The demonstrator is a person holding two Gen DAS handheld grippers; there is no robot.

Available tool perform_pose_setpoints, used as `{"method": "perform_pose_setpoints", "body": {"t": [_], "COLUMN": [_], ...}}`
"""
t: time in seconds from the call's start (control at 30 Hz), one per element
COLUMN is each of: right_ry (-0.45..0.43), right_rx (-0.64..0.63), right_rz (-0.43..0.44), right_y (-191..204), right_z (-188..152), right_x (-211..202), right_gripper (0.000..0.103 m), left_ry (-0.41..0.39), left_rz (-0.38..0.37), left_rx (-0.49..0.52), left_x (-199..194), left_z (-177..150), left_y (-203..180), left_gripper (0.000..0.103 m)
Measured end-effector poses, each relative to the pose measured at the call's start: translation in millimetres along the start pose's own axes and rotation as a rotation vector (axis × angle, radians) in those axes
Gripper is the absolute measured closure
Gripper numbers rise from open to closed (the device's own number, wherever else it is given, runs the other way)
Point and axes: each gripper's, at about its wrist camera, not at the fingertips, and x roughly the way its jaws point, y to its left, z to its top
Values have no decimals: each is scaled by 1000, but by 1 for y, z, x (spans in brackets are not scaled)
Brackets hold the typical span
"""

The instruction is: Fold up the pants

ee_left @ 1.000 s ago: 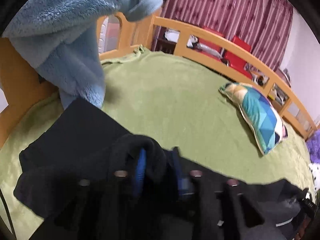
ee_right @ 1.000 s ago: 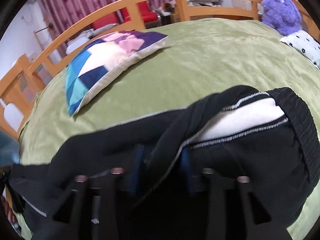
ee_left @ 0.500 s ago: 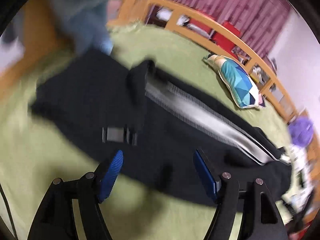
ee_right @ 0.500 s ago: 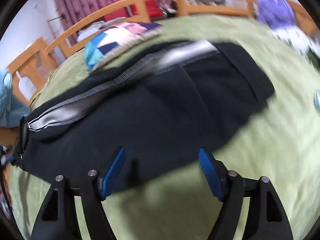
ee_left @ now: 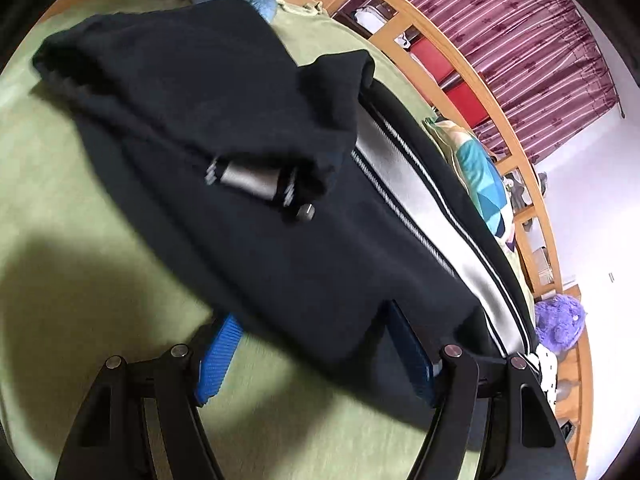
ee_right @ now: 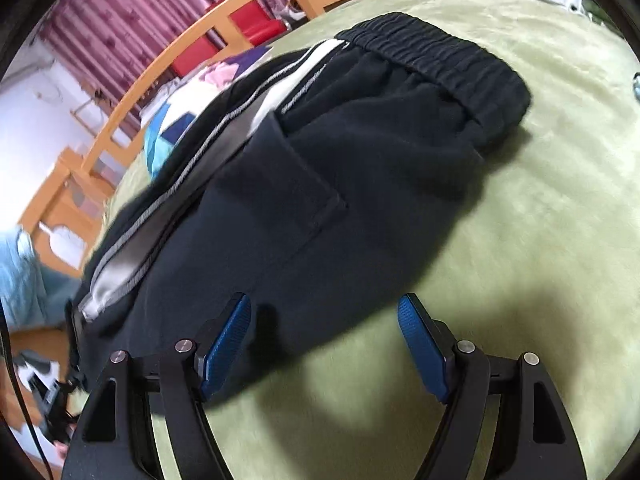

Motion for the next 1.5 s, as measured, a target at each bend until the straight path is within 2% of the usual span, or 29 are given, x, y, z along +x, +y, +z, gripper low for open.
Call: {"method": "perform_pose_setpoints", "body": {"t": [0.17, 0.33, 0.37, 0.4, 0.43, 0.47, 0.53, 0.6, 0.7, 0.8, 0.97, 1.17, 1.23, 1.33, 1.43, 1.5], "right_ry": [-33, -64, -75, -78, -77, -68, -83, -123, -130, -122, -138, -131, -130, -75, -11, 11], "right_rx": [127, 183, 184, 180, 168, 154, 151, 148, 146, 85, 52, 101, 106, 120, 146, 138], "right_rz": [87, 91, 73, 55, 12, -15, -8, 6, 30, -17, -55, -107, -138, -165, -181, -213], "right_y": [-10, -4, 0, 1, 4, 7, 8, 7, 4, 8, -17, -92, -119, -147, -163, -167], "right_z": [32, 58, 61, 62, 62, 61, 57, 53, 45, 34, 14, -12, -27, -42, -65, -82], "right_x": [26, 50, 54, 54, 56, 58, 51, 28, -3, -28, -94, -182, -211, -219, -216, -218], "right_gripper": [24, 21, 25, 36, 73, 83, 86, 87, 89, 90, 90, 90, 89, 86, 71, 70], "left_ry": [-23, -59, -59, -54, -43, -23, -12, -22, -17, -1, 38, 145, 172, 185, 237, 247], "left_rz": [-7, 22, 38, 45, 44, 37, 17, 32, 39, 47, 46, -27, -44, -18, -10, 8], "left_rx": [-42, -53, -58, -62, -68, -73, -62, -28, 20, 50, 104, 166, 185, 225, 206, 215], "left_x": [25, 34, 35, 35, 35, 35, 27, 12, -11, -35, -83, -132, -137, -139, -135, -145], "left_z": [19, 27, 28, 28, 28, 27, 23, 17, 3, -20, -82, -166, -181, -193, -187, -193], "left_y": [-8, -17, -19, -18, -17, -15, -15, -21, -28, -35, -40, -40, -43, -44, -34, -29], "left_gripper": [34, 36, 47, 62, 72, 86, 90, 93, 94, 94, 94, 94, 94, 92, 82, 76]}}
